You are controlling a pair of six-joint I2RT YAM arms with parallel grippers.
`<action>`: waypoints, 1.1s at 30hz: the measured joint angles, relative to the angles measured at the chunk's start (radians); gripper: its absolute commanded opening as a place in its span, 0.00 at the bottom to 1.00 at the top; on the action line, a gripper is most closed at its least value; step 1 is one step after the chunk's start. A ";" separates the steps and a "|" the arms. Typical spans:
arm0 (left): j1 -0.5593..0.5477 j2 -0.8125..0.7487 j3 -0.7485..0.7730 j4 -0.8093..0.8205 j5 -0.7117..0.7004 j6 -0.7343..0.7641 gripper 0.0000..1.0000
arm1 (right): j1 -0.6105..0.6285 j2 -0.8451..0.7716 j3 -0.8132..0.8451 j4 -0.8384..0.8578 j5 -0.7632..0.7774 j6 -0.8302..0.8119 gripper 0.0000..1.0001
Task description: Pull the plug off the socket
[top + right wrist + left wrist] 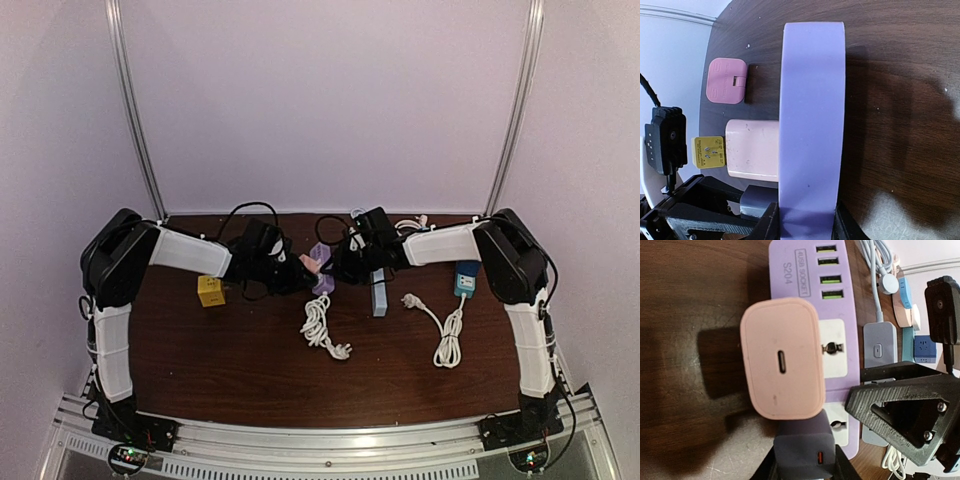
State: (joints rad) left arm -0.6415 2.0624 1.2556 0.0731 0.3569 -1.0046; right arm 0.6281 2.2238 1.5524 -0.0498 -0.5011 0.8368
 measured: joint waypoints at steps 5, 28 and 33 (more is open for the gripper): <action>0.000 0.000 0.018 -0.031 -0.001 0.000 0.00 | 0.004 -0.006 0.000 -0.011 0.040 0.000 0.11; 0.051 -0.174 -0.006 -0.099 0.011 0.062 0.00 | -0.016 -0.075 -0.136 0.071 0.114 0.005 0.52; 0.099 -0.212 -0.007 -0.148 -0.002 0.097 0.00 | -0.036 -0.084 -0.172 0.067 0.117 -0.001 0.62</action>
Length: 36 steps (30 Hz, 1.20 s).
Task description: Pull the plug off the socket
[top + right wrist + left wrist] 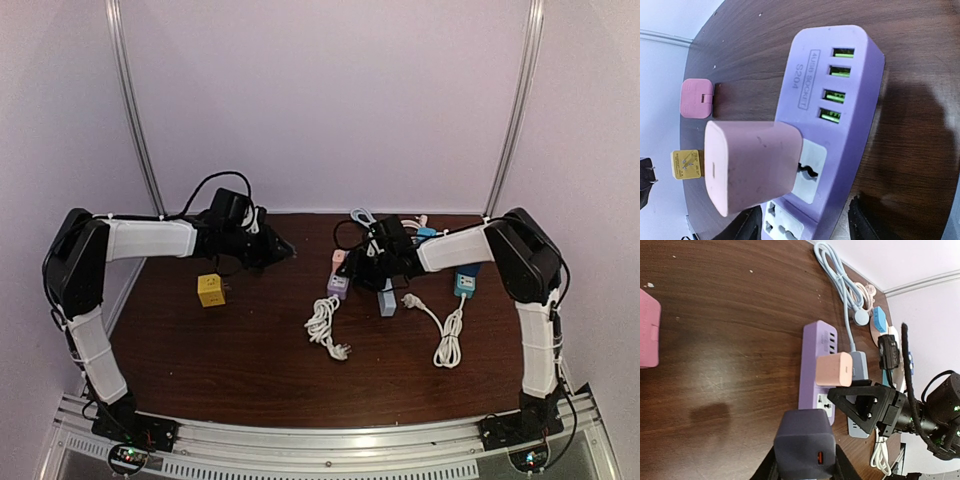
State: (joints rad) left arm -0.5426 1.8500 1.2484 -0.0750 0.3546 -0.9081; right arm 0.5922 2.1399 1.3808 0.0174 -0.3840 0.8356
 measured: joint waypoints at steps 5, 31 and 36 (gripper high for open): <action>0.064 -0.017 0.000 -0.032 -0.018 0.024 0.00 | -0.009 -0.011 -0.022 -0.006 0.005 -0.013 0.66; 0.420 0.221 0.192 0.007 0.060 0.041 0.15 | -0.016 -0.230 -0.045 -0.100 0.027 -0.195 0.98; 0.432 0.303 0.227 0.002 0.103 0.038 0.20 | -0.016 -0.264 -0.086 -0.116 0.029 -0.209 0.99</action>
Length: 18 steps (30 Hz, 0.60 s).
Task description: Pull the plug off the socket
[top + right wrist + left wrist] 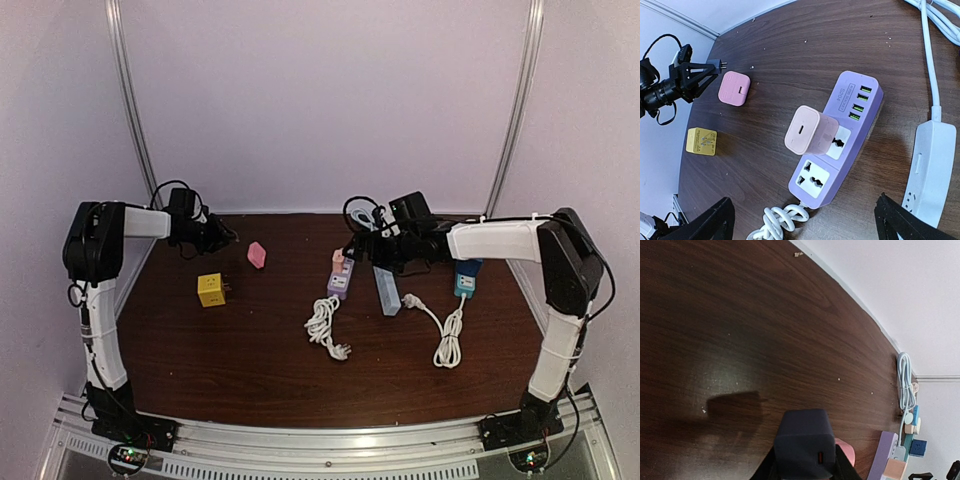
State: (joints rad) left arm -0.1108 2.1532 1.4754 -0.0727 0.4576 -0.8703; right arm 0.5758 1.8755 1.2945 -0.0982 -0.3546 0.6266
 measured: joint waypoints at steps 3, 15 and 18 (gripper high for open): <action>0.000 0.024 0.011 -0.008 0.014 -0.001 0.25 | 0.000 -0.020 -0.014 -0.005 0.004 -0.002 0.99; 0.000 0.047 0.014 -0.013 0.019 -0.003 0.43 | 0.000 -0.027 -0.032 -0.005 0.005 -0.004 0.99; 0.000 0.047 0.014 -0.012 0.019 -0.002 0.46 | 0.000 -0.032 -0.040 -0.005 0.005 -0.004 0.99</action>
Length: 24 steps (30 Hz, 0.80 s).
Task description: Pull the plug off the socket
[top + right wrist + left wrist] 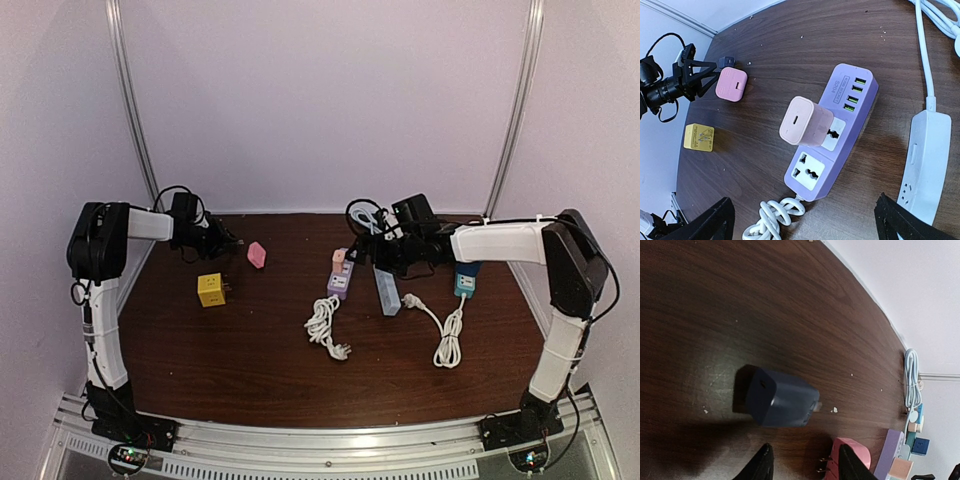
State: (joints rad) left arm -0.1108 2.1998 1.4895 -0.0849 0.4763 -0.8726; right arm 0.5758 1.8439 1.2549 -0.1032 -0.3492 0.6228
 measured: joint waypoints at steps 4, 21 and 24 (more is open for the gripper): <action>0.001 0.000 -0.011 0.000 -0.002 0.000 0.50 | 0.000 -0.010 -0.007 0.000 0.002 0.000 0.99; -0.009 -0.187 -0.046 -0.147 -0.137 0.137 0.61 | -0.002 0.010 -0.004 0.005 0.018 0.011 0.90; -0.045 -0.247 -0.045 -0.173 -0.179 0.166 0.61 | -0.011 0.058 0.045 0.006 0.023 0.028 0.84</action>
State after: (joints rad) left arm -0.1555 1.9526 1.4441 -0.2581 0.2970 -0.7063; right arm 0.5652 1.9022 1.2999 -0.0967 -0.3264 0.6510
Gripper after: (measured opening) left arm 0.614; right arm 0.889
